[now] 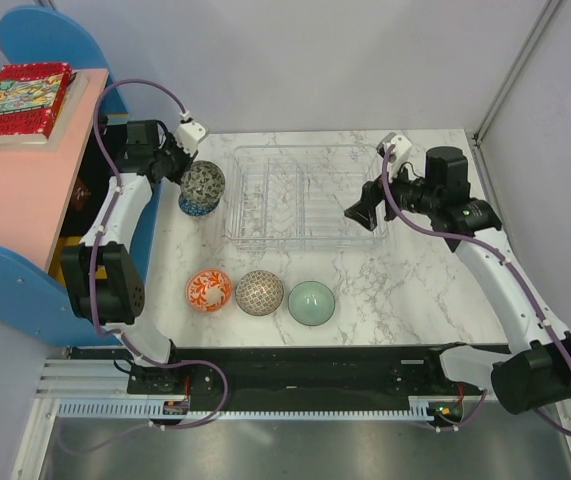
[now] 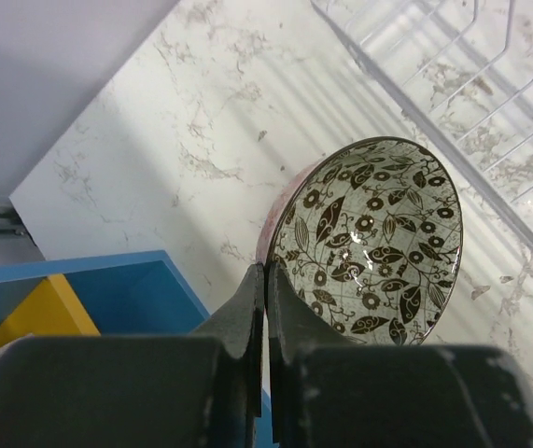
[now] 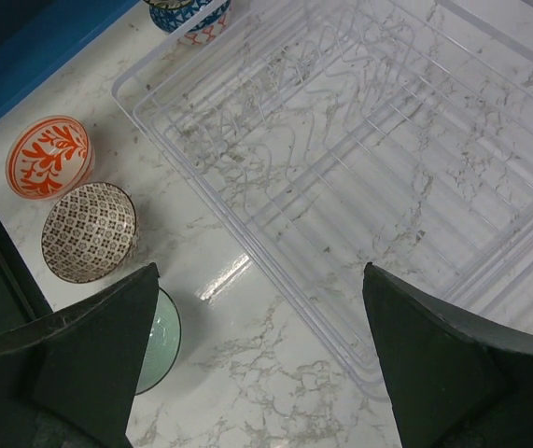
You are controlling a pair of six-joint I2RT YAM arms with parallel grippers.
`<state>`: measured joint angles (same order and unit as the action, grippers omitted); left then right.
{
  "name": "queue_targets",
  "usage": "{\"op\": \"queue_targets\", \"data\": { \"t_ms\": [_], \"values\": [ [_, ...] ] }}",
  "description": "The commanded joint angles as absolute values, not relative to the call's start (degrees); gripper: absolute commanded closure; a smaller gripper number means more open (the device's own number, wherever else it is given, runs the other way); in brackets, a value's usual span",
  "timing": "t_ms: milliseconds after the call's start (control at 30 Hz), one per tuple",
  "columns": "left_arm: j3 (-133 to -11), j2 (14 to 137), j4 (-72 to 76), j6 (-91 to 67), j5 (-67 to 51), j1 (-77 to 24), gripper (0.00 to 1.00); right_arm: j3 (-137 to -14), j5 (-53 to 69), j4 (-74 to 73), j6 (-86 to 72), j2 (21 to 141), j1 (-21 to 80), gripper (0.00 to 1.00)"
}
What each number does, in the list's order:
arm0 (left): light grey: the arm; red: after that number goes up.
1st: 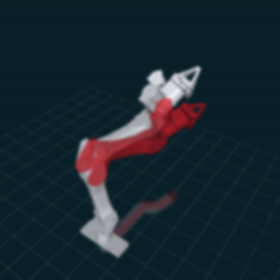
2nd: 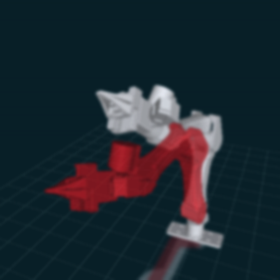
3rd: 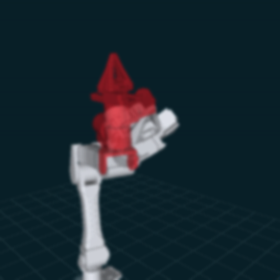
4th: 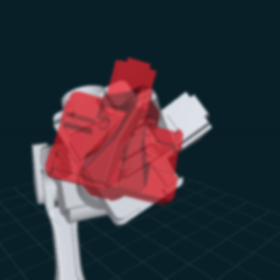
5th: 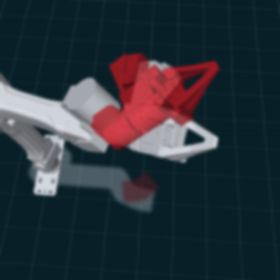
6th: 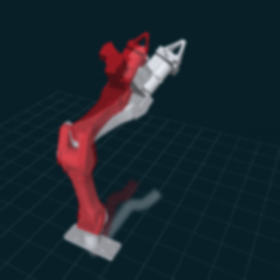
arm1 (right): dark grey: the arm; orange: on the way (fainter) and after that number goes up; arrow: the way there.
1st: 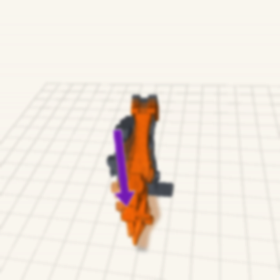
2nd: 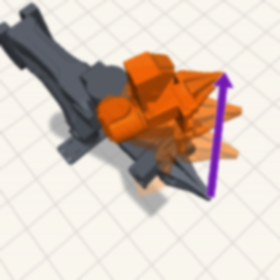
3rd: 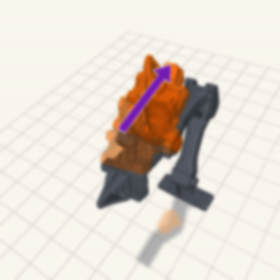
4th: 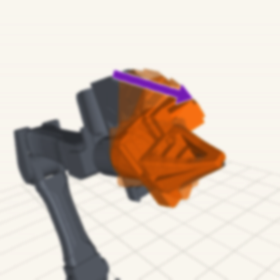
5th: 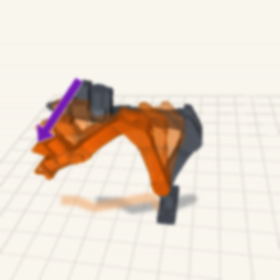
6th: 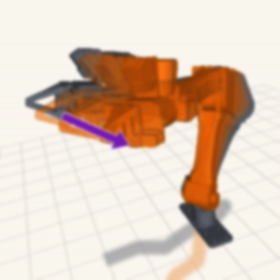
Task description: Load the bowls into the dish rack
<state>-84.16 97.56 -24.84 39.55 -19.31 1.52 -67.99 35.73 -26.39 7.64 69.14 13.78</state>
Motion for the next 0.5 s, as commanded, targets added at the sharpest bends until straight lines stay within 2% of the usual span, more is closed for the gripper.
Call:
{"op": "queue_targets", "data": {
  "t_ms": [0,233,467],
  "values": [
    [-88.9,92.3,-24.1,36.6,-23.3,1.0,0.98,-71.7,38.9,-21.4,3.1,71.9,14.0,0.02],
    [-89.7,90.3,-25.0,34.6,-30.0,0.7,0.98,-74.3,42.8,-16.5,-2.6,78.5,13.9,0.02],
    [-91.8,92.0,-25.7,32.9,-37.4,-5.7,0.98,-75.5,54.0,-4.8,-14.2,86.8,14.0,0.02]
  ]
}}
